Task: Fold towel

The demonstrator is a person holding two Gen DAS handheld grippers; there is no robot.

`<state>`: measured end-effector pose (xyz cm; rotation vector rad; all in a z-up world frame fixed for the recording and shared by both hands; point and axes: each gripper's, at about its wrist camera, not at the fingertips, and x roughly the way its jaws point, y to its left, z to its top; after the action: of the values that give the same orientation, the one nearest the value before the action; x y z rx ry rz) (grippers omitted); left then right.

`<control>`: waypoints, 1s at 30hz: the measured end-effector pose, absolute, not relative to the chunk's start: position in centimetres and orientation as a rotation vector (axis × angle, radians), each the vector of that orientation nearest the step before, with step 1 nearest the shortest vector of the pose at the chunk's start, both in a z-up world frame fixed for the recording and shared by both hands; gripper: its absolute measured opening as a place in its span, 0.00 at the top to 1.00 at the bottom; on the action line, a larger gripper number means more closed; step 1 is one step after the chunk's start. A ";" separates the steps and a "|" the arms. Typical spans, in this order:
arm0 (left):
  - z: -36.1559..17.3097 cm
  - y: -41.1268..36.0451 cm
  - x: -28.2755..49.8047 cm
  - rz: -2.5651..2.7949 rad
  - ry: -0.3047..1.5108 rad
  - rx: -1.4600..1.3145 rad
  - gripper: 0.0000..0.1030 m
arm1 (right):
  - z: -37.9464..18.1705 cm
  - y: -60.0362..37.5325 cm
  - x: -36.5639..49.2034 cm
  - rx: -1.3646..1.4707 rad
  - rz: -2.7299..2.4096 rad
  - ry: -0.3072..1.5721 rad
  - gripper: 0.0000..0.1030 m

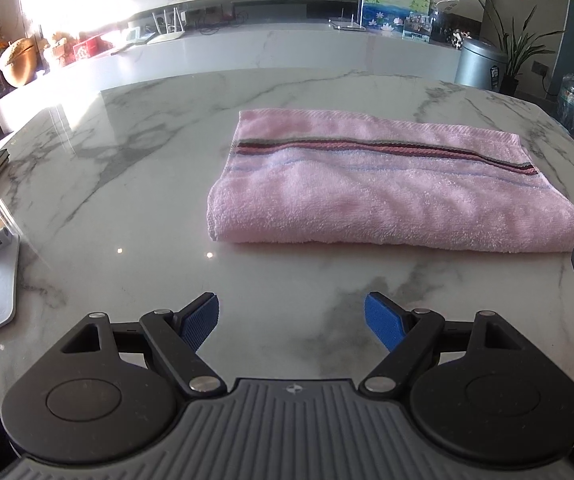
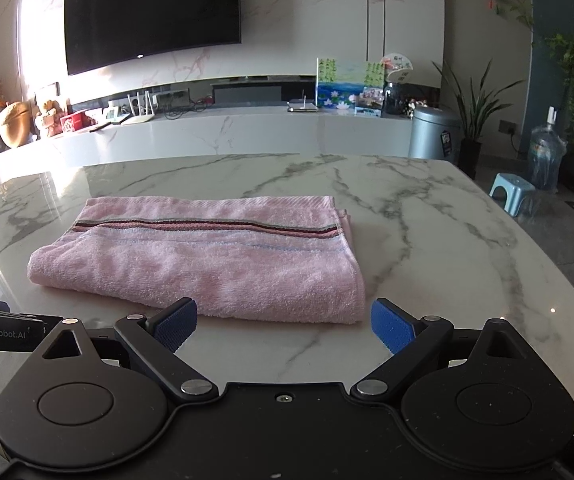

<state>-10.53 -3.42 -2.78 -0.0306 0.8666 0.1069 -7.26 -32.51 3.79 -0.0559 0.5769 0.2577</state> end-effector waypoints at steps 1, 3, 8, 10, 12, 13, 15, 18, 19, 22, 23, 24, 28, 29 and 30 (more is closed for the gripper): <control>-2.8 -3.4 -10.5 0.105 0.868 -0.031 0.22 | 3.8 -32.5 -7.2 -0.055 0.257 0.576 0.10; -2.8 -3.5 -10.6 0.102 0.870 -0.031 0.22 | 3.8 -32.5 -7.3 -0.056 0.260 0.575 0.09; -2.9 -3.6 -10.6 0.097 0.876 -0.032 0.22 | 3.6 -32.3 -7.3 -0.069 0.272 0.582 0.09; -2.9 -3.7 -10.6 0.096 0.878 -0.030 0.22 | 3.5 -32.2 -7.2 -0.075 0.266 0.592 0.10; -2.9 -3.7 -10.6 0.095 0.880 -0.028 0.22 | 3.4 -32.3 -7.1 -0.073 0.261 0.602 0.09; -3.0 -3.7 -10.6 0.097 0.881 -0.026 0.22 | 3.3 -32.3 -7.0 -0.068 0.261 0.609 0.09; -3.0 -3.7 -10.6 0.098 0.882 -0.024 0.22 | 3.3 -32.3 -7.0 -0.066 0.262 0.615 0.09; -3.0 -3.7 -10.6 0.098 0.883 -0.023 0.22 | 3.2 -32.2 -7.1 -0.071 0.267 0.617 0.09; -3.0 -3.7 -10.6 0.100 0.882 -0.020 0.22 | 3.2 -32.2 -7.1 -0.072 0.267 0.618 0.09; -3.0 -3.7 -10.7 0.100 0.881 -0.021 0.22 | 3.1 -32.2 -7.1 -0.071 0.267 0.622 0.10; -3.0 -3.6 -10.6 0.099 0.882 -0.022 0.22 | 3.1 -32.2 -7.1 -0.071 0.267 0.622 0.10; -3.0 -3.7 -10.6 0.099 0.882 -0.020 0.22 | 3.1 -32.2 -7.1 -0.071 0.267 0.624 0.10; -3.0 -3.6 -10.7 0.099 0.878 -0.021 0.22 | 3.1 -32.2 -7.2 -0.073 0.268 0.626 0.09; -3.0 -3.6 -10.8 0.098 0.872 -0.022 0.22 | 3.1 -32.2 -7.2 -0.073 0.269 0.627 0.09; -3.0 -3.6 -10.9 0.098 0.867 -0.023 0.22 | 3.1 -32.2 -7.2 -0.072 0.269 0.628 0.10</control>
<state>-10.85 -3.56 -3.02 -0.0227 0.8672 0.0976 -7.19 -32.21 3.11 -0.0722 0.6283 0.2693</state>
